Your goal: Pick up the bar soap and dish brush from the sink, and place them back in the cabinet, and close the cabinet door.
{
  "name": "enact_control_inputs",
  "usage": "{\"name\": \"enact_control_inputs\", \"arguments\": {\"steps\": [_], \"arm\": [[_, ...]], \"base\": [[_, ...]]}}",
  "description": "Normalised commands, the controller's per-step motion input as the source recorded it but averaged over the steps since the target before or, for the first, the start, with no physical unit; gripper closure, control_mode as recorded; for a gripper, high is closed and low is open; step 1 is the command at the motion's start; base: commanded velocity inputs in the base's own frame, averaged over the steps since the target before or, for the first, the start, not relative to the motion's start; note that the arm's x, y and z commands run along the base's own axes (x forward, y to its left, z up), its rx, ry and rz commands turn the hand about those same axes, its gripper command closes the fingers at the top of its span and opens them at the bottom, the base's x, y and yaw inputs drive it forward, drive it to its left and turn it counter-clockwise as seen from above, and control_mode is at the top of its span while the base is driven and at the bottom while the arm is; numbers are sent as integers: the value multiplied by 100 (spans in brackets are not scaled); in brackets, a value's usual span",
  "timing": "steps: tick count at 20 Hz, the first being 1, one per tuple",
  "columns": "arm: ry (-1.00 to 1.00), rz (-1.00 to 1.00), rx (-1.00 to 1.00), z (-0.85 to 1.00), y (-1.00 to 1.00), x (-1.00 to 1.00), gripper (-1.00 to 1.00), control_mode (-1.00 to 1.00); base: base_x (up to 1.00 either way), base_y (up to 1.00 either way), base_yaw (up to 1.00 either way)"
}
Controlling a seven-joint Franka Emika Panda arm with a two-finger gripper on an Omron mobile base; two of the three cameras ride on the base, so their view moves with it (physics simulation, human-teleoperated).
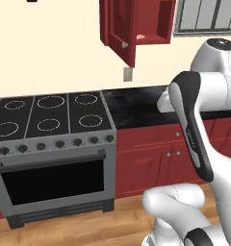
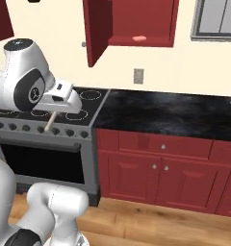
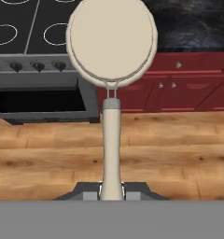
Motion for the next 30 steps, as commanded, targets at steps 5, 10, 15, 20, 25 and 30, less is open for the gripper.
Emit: {"name": "enact_control_inputs", "arguments": {"steps": [5, 10, 15, 20, 25, 30], "arm": [[0, 0, 0, 0, 0, 0, 100, 100], [0, 0, 0, 0, 0, 0, 100, 100], [0, 0, 0, 0, 0, 0, 100, 100], [0, 0, 0, 0, 0, 0, 100, 100], [0, 0, 0, 0, 0, 0, 100, 100], [0, 0, 0, 0, 0, 0, 100, 100]], "base": [[13, -45, 0], [24, -41, 0], [35, -37, 0], [54, -37, 0], [52, -32, 0], [51, -28, 0]]}}
